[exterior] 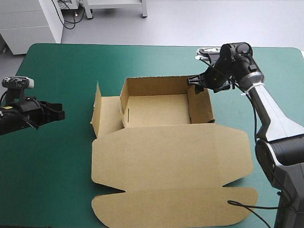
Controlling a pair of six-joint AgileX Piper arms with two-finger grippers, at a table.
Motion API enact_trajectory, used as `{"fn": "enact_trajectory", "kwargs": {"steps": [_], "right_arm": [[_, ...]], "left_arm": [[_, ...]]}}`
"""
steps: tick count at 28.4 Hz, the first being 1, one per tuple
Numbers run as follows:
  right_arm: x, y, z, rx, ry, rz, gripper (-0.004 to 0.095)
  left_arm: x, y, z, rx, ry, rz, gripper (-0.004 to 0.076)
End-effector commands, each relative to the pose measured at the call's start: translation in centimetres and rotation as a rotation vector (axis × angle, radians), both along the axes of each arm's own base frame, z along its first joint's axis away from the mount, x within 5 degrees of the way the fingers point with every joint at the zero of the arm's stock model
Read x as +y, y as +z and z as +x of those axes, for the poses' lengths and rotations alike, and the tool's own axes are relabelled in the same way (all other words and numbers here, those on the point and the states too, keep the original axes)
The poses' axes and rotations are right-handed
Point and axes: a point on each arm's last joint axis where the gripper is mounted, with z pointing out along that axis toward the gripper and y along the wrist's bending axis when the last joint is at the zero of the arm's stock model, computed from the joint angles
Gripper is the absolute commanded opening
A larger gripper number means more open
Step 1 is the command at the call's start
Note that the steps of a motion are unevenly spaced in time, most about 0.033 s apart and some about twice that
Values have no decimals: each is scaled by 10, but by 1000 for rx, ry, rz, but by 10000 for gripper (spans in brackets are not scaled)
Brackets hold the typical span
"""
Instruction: Fold the box
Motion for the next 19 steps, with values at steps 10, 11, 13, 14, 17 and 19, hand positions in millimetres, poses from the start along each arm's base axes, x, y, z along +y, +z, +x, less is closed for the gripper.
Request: {"fn": "enact_trajectory", "kwargs": {"steps": [10,11,13,14,17,19], "right_arm": [[-20,90,-77,-231,172,-4,350],[-20,91,-78,-222,152,5,318],[-19,89,-79,-197,133,22,280],[-19,88,-79,-186,107,34,274],[-18,82,-79,-156,92,56,275],[-16,71,-79,-106,81,73,275]], "left_arm": [[-5,15,-3,-54,-9,-32,6],[-5,15,-3,-54,-9,-32,6],[-5,15,-3,-54,-9,-32,6],[-5,15,-3,-54,-9,-32,6],[-5,15,-3,-53,-11,-33,6],[-6,15,-3,-50,-14,-34,6]]}}
